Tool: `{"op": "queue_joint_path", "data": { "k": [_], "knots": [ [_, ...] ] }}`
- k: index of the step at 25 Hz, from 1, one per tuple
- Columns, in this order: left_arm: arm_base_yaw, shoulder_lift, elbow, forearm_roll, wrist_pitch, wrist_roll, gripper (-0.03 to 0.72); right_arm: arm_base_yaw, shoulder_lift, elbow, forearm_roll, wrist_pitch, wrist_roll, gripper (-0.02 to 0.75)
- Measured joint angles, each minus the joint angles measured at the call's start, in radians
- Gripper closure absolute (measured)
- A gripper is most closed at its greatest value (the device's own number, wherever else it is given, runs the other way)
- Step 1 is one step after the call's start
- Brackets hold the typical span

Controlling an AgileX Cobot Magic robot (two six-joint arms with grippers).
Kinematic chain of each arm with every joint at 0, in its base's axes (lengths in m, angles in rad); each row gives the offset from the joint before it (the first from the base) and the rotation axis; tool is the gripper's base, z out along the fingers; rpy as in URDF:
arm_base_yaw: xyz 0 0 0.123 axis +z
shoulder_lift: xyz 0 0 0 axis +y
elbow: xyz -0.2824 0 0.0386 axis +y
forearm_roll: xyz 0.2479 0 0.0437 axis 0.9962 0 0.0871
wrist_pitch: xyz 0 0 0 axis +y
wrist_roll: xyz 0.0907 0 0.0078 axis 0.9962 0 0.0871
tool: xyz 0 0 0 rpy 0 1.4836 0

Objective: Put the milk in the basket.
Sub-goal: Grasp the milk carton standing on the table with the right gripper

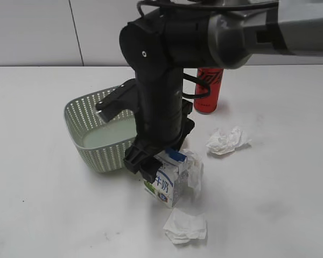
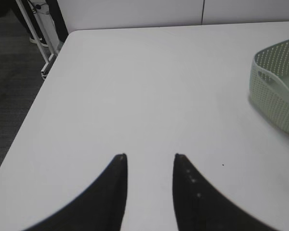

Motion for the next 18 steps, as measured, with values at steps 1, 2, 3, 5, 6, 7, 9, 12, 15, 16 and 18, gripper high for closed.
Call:
{"op": "queue_joint_path", "data": {
  "k": [1,2,3,5,6,7,9,12,15,16,18],
  "knots": [
    [0.0,0.0,0.0,0.0,0.0,0.0,0.448,0.0,0.006,0.0,0.001,-0.003,0.001,0.092],
    [0.0,0.0,0.0,0.0,0.0,0.0,0.448,0.0,0.015,0.0,0.002,-0.003,0.003,0.099],
    [0.0,0.0,0.0,0.0,0.0,0.0,0.448,0.0,0.023,-0.001,0.006,-0.003,0.006,0.107],
    [0.0,0.0,0.0,0.0,0.0,0.0,0.448,0.0,0.038,-0.001,0.018,-0.003,0.011,0.148],
    [0.0,0.0,0.0,0.0,0.0,0.0,0.448,0.0,0.045,-0.001,0.025,-0.003,0.012,0.174],
    [0.0,0.0,0.0,0.0,0.0,0.0,0.448,0.0,0.049,-0.001,0.029,-0.003,0.013,0.2],
    [0.0,0.0,0.0,0.0,0.0,0.0,0.448,0.0,0.052,-0.001,0.033,-0.003,0.015,0.274],
    [0.0,0.0,0.0,0.0,0.0,0.0,0.448,0.0,0.052,-0.001,0.033,-0.001,0.016,0.386],
    [0.0,0.0,0.0,0.0,0.0,0.0,0.448,0.0,0.052,-0.001,0.033,0.001,0.016,0.395],
    [0.0,0.0,0.0,0.0,0.0,0.0,0.448,0.0,0.052,-0.001,0.033,0.004,0.016,0.395],
    [0.0,0.0,0.0,0.0,0.0,0.0,0.448,0.0,0.051,-0.001,0.033,0.014,0.016,0.395]
  ]
}}
